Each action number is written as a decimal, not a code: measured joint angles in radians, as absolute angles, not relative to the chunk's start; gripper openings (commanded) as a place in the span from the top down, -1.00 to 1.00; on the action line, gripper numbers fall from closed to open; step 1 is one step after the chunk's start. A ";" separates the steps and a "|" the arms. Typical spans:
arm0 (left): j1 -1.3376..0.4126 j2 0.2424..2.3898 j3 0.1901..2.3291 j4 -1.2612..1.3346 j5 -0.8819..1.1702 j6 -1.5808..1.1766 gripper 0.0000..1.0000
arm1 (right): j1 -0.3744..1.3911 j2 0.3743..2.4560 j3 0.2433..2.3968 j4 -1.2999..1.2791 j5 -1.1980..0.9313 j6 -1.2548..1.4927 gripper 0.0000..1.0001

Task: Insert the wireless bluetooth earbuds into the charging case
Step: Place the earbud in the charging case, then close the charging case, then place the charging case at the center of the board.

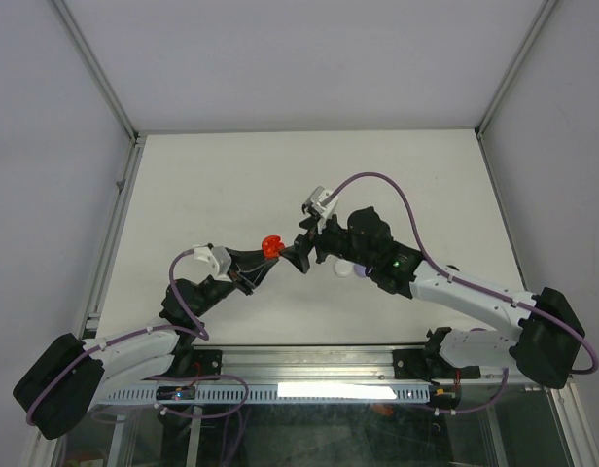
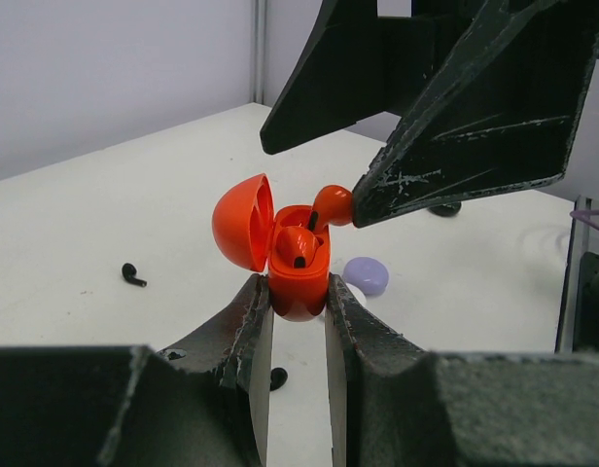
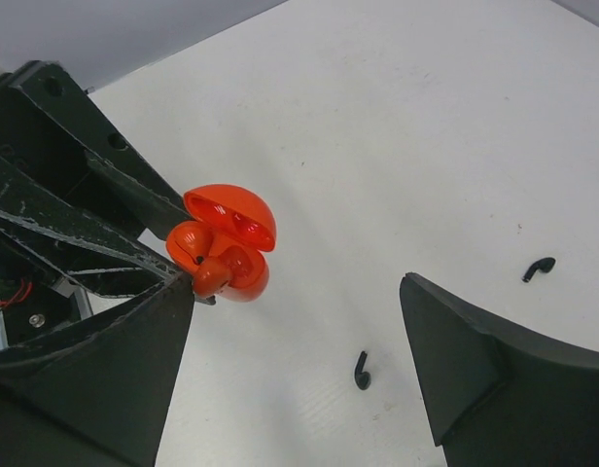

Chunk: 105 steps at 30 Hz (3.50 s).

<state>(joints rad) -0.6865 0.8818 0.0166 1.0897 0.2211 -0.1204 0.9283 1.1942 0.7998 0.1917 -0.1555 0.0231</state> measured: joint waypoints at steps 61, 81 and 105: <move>-0.686 0.948 0.044 1.087 0.341 -0.124 1.00 | 0.738 1.381 1.014 0.054 -0.960 0.168 -0.45; -0.686 1.352 0.463 0.671 0.313 -0.382 1.00 | 0.656 1.099 0.850 -0.249 -0.101 0.186 -0.59; -0.717 1.981 1.053 0.223 0.425 -0.593 0.17 | 0.651 0.971 0.648 -0.318 0.273 0.286 -0.78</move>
